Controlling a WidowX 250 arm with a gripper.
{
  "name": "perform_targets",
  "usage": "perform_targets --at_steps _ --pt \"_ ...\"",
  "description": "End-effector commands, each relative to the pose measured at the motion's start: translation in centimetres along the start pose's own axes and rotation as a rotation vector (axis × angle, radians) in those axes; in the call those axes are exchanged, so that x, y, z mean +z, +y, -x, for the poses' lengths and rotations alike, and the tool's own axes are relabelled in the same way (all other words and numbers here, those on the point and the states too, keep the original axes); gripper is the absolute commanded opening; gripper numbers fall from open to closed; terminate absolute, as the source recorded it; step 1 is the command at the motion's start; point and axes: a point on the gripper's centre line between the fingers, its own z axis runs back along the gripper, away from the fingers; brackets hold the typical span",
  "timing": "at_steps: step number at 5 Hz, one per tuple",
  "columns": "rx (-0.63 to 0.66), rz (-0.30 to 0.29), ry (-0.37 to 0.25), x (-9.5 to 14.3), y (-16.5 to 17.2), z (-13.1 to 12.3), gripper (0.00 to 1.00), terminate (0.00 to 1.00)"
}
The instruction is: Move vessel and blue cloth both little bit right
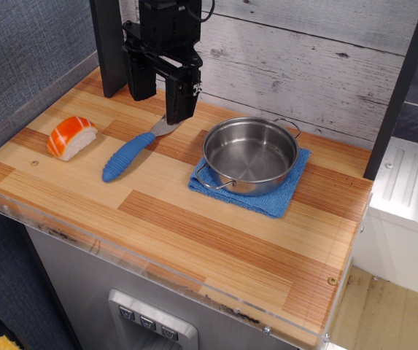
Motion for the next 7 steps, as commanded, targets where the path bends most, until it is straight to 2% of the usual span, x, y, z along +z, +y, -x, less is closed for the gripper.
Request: perform_targets --at_steps 1,4,5,6,7 --pt "0.000 0.000 0.000 0.0 0.0 0.0 1.00 0.00" --pt "0.053 -0.050 -0.035 -3.4 -0.9 -3.6 1.00 0.00" --pt "0.053 -0.084 -0.010 -5.2 -2.0 -5.6 1.00 0.00" --pt "0.043 -0.083 0.004 -6.3 -2.4 -6.4 1.00 0.00" --pt "0.008 -0.086 0.021 -6.8 -2.7 -7.0 0.00 0.00"
